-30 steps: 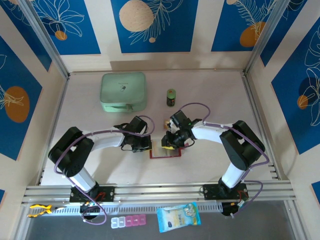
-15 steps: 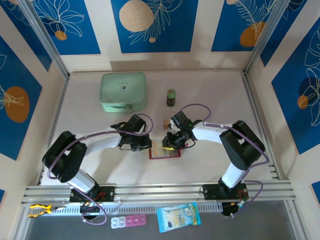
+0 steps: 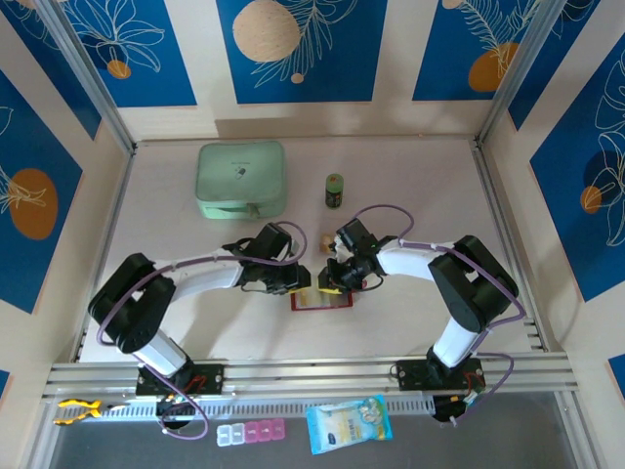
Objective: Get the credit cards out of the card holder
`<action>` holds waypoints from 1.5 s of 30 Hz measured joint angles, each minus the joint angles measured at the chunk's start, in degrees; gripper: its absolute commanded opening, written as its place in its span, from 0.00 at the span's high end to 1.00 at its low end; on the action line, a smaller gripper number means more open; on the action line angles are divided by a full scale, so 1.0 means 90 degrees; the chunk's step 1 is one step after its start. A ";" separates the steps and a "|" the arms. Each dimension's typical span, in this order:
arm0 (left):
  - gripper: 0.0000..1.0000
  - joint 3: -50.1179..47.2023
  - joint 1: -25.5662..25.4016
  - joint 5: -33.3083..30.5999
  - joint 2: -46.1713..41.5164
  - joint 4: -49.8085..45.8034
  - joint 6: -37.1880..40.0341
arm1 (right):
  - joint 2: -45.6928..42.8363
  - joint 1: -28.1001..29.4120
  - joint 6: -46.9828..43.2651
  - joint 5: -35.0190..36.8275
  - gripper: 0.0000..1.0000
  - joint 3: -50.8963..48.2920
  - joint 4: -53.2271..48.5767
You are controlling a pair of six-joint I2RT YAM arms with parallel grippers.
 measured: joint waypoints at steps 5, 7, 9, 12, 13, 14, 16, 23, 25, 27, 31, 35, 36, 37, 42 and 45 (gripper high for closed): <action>0.73 0.0000 -0.0024 0.0027 0.0189 0.0073 -0.0032 | 0.0000 -0.0002 0.0002 -0.0041 0.80 -0.0034 0.0070; 0.73 0.0002 -0.0032 0.0027 0.0209 0.0073 -0.0061 | 0.0000 -0.0002 0.0002 -0.0044 0.80 -0.0053 0.0097; 0.75 0.0010 -0.0036 0.0027 0.0219 0.0087 -0.0090 | 0.0000 -0.0002 0.0002 -0.0046 0.80 -0.0061 0.0114; 0.79 0.0012 -0.0036 0.0029 0.0262 0.0138 -0.0129 | 0.0000 -0.0002 0.0002 -0.0063 0.80 -0.0061 0.0114; 0.80 0.0012 -0.0039 0.0032 0.0279 0.0163 -0.0143 | 0.0000 -0.0002 0.0002 -0.0063 0.80 -0.0061 0.0114; 0.80 0.0015 -0.0041 0.0034 0.0291 0.0175 -0.0155 | 0.0000 -0.0002 0.0002 -0.0063 0.80 -0.0061 0.0114; 0.82 0.0019 -0.0041 0.0049 0.0313 0.0194 -0.0172 | 0.0000 -0.0002 0.0002 -0.0066 0.80 -0.0061 0.0114; 0.83 0.0075 -0.0066 0.0073 0.0318 0.0204 -0.0177 | -0.0177 -0.0007 0.0002 -0.0017 0.79 -0.0061 0.0007; 0.82 0.0143 -0.0078 0.0075 0.0318 0.0187 -0.0177 | -0.0352 -0.0036 0.0000 0.0015 0.79 -0.0061 -0.0100; 0.82 0.0231 -0.0087 0.0087 0.0318 0.0182 -0.0175 | -0.0566 -0.0068 -0.0005 0.0041 0.79 -0.0058 -0.0199; 0.80 0.0389 -0.0129 0.0095 0.0318 0.0155 -0.0175 | -0.0998 -0.0204 -0.0051 0.0119 0.79 -0.0058 -0.0410; 0.76 0.0546 -0.0214 0.0095 0.0318 0.0092 -0.0175 | -0.1343 -0.0369 -0.0100 0.0160 0.79 -0.0058 -0.0617; 0.75 0.0590 -0.0240 0.0097 0.0318 0.0080 -0.0175 | -0.1433 -0.0418 -0.0121 0.0163 0.79 -0.0058 -0.0668; 0.74 0.0658 -0.0267 0.0097 0.0328 0.0046 -0.0175 | -0.1518 -0.0466 -0.0129 0.0170 0.79 -0.0058 -0.0724; 0.67 0.1035 -0.0393 0.0102 0.0561 0.0022 -0.0170 | -0.1885 -0.0697 -0.0199 0.0177 0.78 -0.0066 -0.0916; 0.62 0.1273 -0.0481 0.0121 0.0797 -0.0027 -0.0163 | -0.2086 -0.0848 -0.0228 0.0177 0.79 -0.0112 -0.0976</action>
